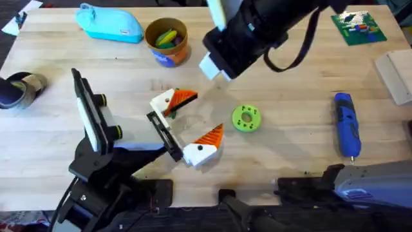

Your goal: Pick up the gripper from the table and insert it into the empty holder that is missing its gripper. Then pick up a screw, insert it into the mounting hole, and use the screwdriver to tighten it. Finally, clean up the table by picking up the vegetable and placing it into the bucket.

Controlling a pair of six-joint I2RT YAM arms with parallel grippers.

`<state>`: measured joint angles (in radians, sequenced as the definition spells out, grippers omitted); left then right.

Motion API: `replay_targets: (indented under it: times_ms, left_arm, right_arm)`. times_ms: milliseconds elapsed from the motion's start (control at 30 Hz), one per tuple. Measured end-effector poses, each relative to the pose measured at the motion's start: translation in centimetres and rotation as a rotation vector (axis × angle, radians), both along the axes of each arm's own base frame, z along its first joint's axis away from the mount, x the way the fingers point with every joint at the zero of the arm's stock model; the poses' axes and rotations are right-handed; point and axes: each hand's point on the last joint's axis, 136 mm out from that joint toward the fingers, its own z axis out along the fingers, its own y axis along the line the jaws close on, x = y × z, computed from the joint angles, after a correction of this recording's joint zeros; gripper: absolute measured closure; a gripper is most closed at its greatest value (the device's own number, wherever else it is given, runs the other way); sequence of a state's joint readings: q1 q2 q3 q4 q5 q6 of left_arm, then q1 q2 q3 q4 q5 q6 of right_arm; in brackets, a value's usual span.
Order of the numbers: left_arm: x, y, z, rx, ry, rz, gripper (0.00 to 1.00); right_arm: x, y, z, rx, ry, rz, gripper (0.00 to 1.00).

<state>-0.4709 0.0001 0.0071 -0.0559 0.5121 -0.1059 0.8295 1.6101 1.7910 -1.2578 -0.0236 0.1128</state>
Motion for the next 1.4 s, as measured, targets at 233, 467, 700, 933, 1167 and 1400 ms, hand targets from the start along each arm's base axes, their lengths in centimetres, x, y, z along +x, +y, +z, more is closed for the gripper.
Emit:
replay_targets:
  times_ms: [233,467,700,933,1167,1400]
  left_arm:
    - [0.0,0.0,0.0,0.000,0.000,0.000,0.008]
    - [0.0,0.0,0.0,0.000,0.000,0.000,0.008]
    - [0.0,0.0,0.0,0.000,0.000,0.000,0.008]
    - [0.0,0.0,0.0,0.000,0.000,0.000,0.008]
    - [0.0,0.0,0.0,0.000,0.000,0.000,0.008]
    - [0.0,0.0,0.0,0.000,0.000,0.000,0.008]
  right_arm:
    - [-2.8,4.3,0.7,0.074,-0.021,0.168,0.995]
    - [-4.3,6.9,-0.8,0.062,0.000,0.250,0.995]
    - [-4.2,7.9,-1.7,0.059,0.002,0.268,0.995]
    - [-3.9,8.4,-1.4,0.077,-0.021,0.280,0.995]
    - [-3.8,8.5,-1.7,0.071,-0.021,0.289,0.995]
    - [-3.6,8.9,-2.7,0.051,-0.007,0.295,0.995]
